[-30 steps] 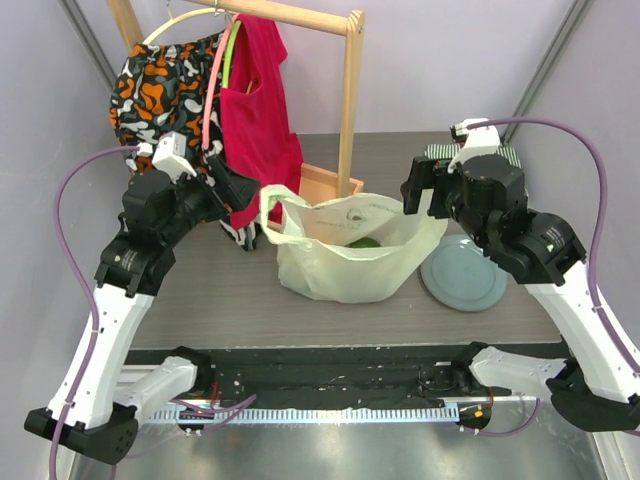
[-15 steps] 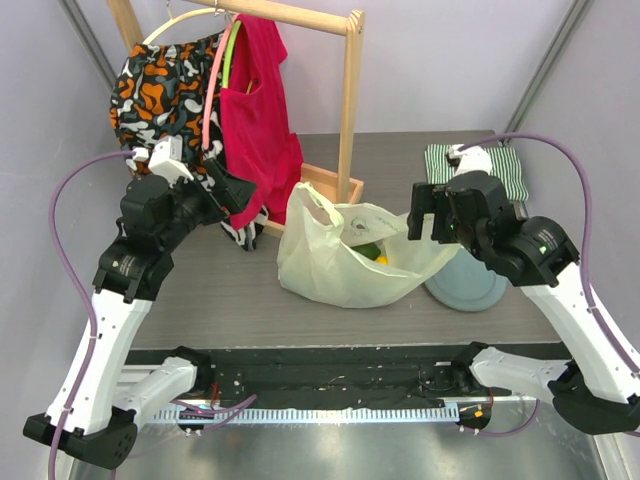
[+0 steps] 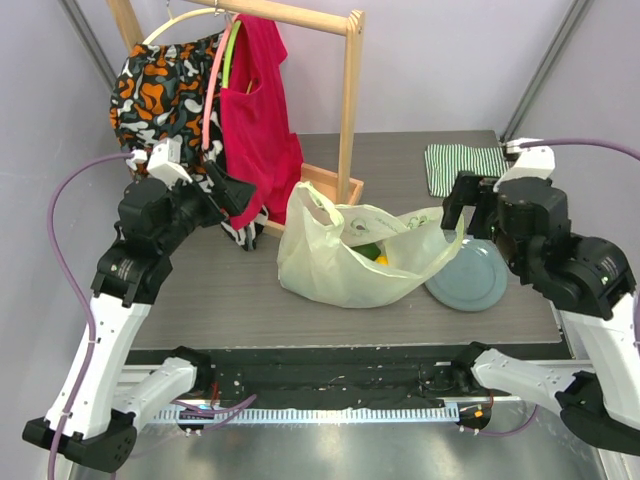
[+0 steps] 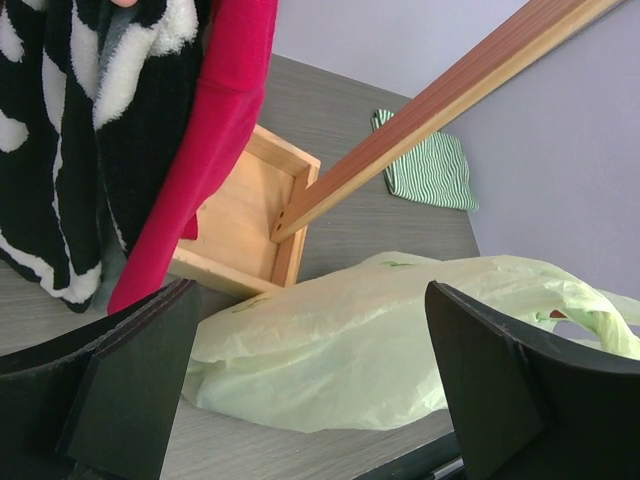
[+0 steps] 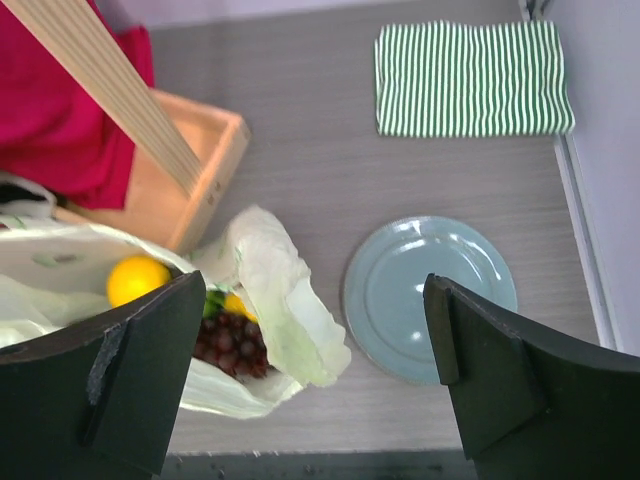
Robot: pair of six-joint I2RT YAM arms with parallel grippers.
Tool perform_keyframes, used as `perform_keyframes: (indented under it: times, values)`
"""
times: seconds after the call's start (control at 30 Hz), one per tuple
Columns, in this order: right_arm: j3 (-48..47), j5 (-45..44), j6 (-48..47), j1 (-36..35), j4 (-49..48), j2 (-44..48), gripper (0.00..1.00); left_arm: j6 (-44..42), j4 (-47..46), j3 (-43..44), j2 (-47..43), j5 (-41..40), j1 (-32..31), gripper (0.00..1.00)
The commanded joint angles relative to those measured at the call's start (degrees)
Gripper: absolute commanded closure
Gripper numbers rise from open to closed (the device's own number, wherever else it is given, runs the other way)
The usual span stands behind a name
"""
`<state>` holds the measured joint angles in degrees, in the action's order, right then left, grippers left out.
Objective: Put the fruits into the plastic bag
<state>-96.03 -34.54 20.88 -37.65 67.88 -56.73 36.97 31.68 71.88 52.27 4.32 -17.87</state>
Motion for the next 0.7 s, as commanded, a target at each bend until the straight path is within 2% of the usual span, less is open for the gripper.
perform_keyframes:
  times: [0.0,0.03,0.17,0.33,0.67]
  values:
    - [0.40,-4.13,-1.63,0.29,-13.98,4.60,0.00,-1.02,-3.65,0.11,-3.66,-2.98,0.29,0.00]
    - [2.67,-4.21,-2.07,0.21,-18.52,6.44,0.00,-1.28,-3.64,0.19,-4.62,-3.87,0.29,0.00]
    - [8.30,-5.09,-3.74,0.21,-26.03,10.22,0.01,-2.78,-3.99,-0.59,-7.96,-8.35,0.29,0.00]
    - [12.70,-7.90,-3.92,0.21,-28.50,13.04,0.00,-2.87,-3.30,-1.04,-10.26,-14.50,0.29,0.00]
    - [17.72,-11.16,-3.57,0.21,-31.84,17.18,0.00,-3.75,-1.01,0.19,-9.56,-16.89,0.29,0.00]
